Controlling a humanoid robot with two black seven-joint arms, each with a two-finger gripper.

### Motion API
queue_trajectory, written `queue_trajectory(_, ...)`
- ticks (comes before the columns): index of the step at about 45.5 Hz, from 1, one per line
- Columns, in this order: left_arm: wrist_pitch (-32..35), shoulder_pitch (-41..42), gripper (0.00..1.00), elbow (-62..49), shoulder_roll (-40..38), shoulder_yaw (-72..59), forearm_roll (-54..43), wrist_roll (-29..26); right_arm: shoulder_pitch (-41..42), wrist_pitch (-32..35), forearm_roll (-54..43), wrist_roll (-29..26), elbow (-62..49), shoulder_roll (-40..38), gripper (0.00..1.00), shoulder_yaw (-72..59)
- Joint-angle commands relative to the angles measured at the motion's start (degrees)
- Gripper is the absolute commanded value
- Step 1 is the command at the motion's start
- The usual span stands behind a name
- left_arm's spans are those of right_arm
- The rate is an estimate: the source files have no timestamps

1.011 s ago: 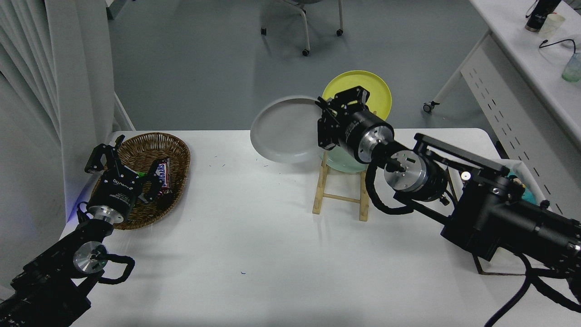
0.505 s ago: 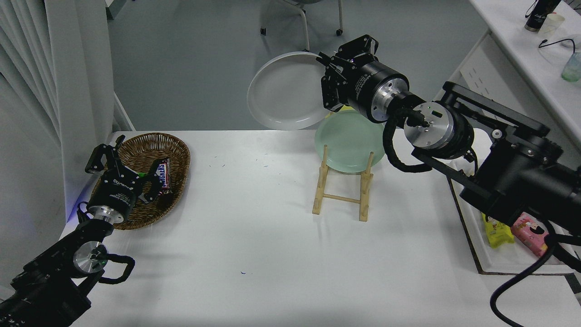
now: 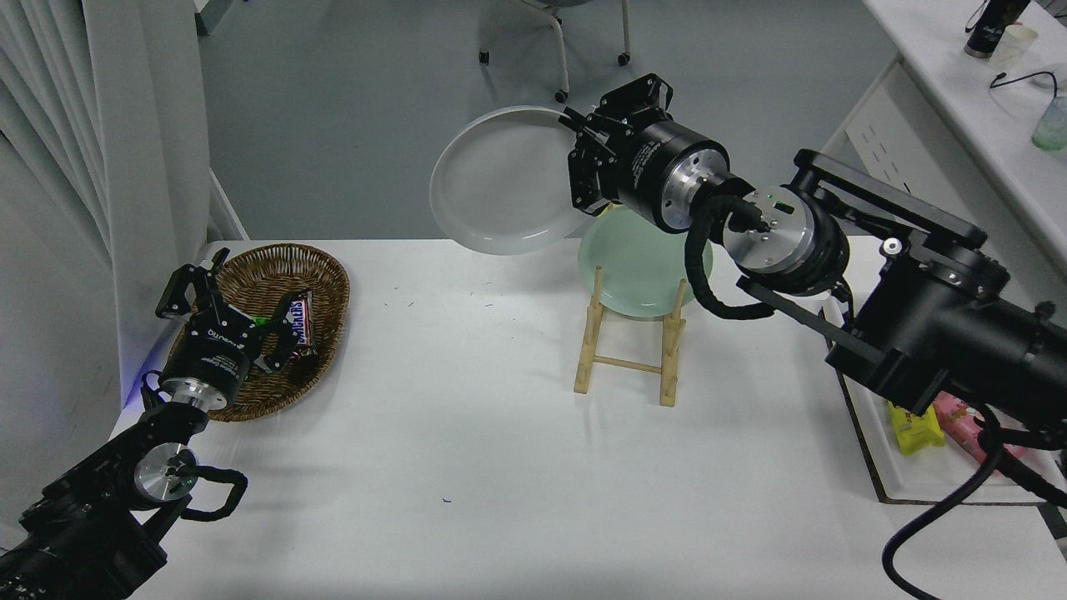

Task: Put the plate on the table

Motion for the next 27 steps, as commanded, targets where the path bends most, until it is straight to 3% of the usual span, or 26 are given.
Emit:
queue_trajectory(1,0.00,-0.01,0.98,0.03,-0.03,0.00,0.00,0.00,1.75,0.09,9.81,-0.02,-0.76,0.68,0.00,-1.92)
queue_trajectory(7,0.00,0.07,0.98,-0.05,-0.03,0.00,0.00,0.00,2.80,1.06,12.17,-0.89,-0.32,0.42,0.00,-5.17)
queue_trajectory(11,0.00,-0.01,0.98,-0.05,-0.03,0.00,0.00,0.00,3.42,2.03,17.27,-5.46,-0.32,-0.72,0.00,-6.14)
queue_trajectory(27,0.00,-0.01,0.98,0.03,-0.03,0.00,0.00,0.00,1.93,2.20,25.10,-14.34,0.99,-1.78,0.00,-8.77)
